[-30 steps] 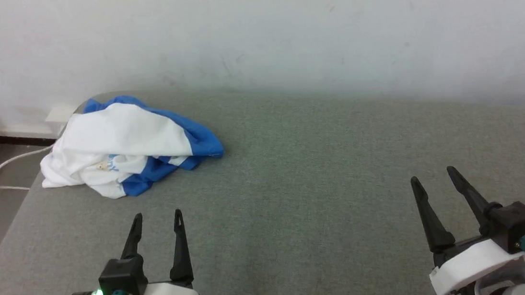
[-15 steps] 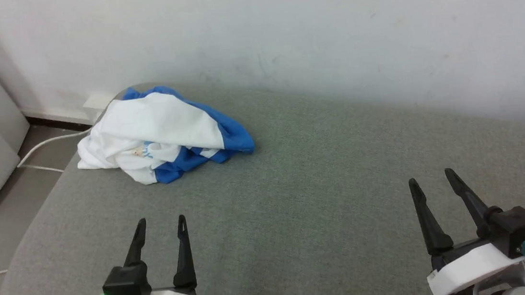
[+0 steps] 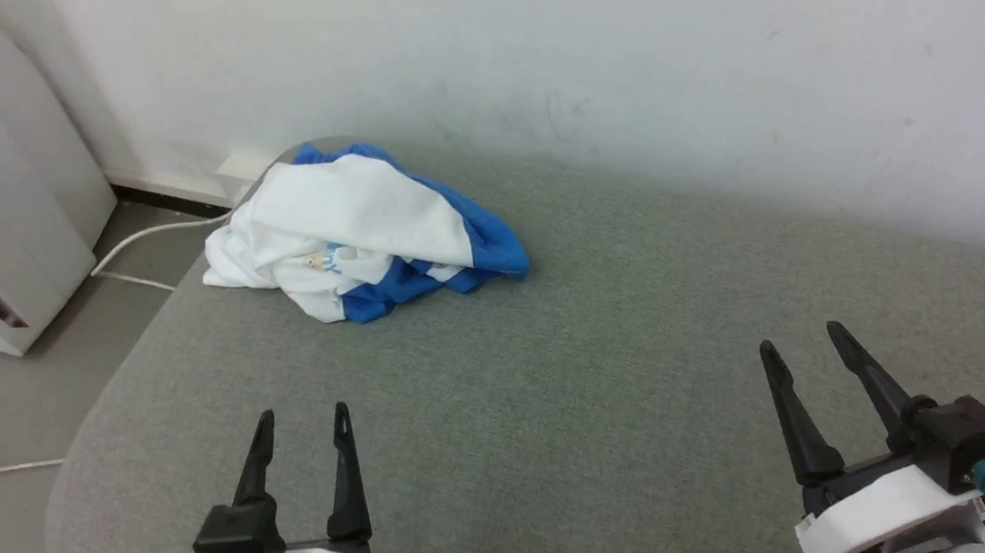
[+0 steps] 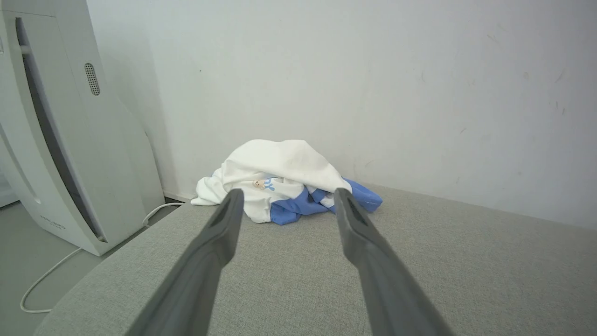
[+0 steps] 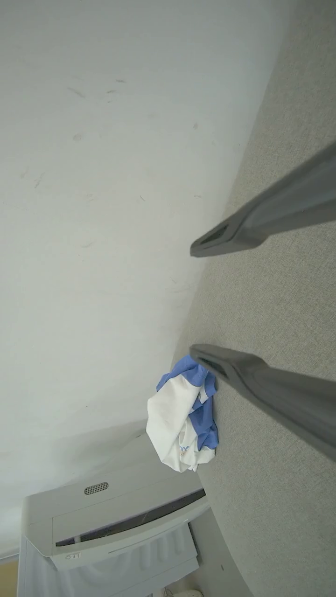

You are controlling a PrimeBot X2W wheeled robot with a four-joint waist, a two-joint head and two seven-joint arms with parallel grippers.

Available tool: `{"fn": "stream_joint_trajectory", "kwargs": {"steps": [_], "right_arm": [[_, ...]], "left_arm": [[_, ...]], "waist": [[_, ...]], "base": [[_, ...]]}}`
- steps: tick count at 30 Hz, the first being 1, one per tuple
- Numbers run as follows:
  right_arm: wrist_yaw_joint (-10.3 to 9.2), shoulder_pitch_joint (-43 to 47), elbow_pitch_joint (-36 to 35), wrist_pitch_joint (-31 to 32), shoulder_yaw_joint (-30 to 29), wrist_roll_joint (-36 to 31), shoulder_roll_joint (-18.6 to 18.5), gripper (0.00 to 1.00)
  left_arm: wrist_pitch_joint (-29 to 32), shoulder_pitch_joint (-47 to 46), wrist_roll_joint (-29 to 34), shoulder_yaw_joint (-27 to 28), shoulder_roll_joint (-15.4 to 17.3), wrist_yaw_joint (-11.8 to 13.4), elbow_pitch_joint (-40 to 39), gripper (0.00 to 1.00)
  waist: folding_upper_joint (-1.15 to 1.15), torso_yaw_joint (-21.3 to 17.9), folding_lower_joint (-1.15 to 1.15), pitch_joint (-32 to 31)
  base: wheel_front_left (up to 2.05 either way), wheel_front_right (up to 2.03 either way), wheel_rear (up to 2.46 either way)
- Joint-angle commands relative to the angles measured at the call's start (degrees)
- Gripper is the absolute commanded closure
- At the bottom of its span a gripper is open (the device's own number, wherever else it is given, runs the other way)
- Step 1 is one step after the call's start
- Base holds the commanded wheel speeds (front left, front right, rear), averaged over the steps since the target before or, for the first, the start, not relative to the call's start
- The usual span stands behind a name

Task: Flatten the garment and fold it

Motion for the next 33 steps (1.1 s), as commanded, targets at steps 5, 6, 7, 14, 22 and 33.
{"fn": "stream_joint_trajectory", "kwargs": {"steps": [5,6,7,14,22,33], "right_arm": [[-0.10,0.73,0.17,-1.15,0.14,0.16,0.19,0.00],[-0.10,0.76,0.19,-1.27,0.19,0.21,0.19,0.00],[-0.10,0.79,0.22,-1.39,0.27,0.27,0.19,0.00],[-0.11,0.91,0.48,-2.22,0.79,0.66,0.21,0.00],[-0.12,1.14,0.92,-3.18,0.83,0.72,0.23,0.00],[-0.12,1.00,1.33,-3.23,0.54,0.78,0.23,0.00]], "left_arm": [[-1.20,1.05,-0.81,-0.87,-0.03,1.02,0.02,0.00],[-1.32,1.06,-0.87,-0.99,-0.04,1.12,0.01,0.00],[-1.44,1.06,-0.92,-1.09,-0.04,1.20,-0.01,0.00],[-2.28,1.04,-1.06,-1.46,-0.04,1.52,-0.31,0.00],[-3.24,1.28,-1.47,-2.01,-0.04,1.81,-0.60,0.00],[-3.28,1.09,-1.75,-2.33,-0.04,1.95,-0.80,0.00]], "waist": [[0.00,1.76,0.00,0.07],[0.00,1.98,0.00,0.09],[0.00,2.17,0.00,0.10],[0.00,3.53,0.00,0.09],[0.00,5.19,0.00,0.13],[0.00,5.30,0.00,0.68]], "base": [[0.00,0.00,0.00],[0.00,0.00,0.00],[0.00,0.00,0.00],[0.00,0.00,0.00],[0.00,0.00,0.00],[0.00,0.00,0.00]]}}
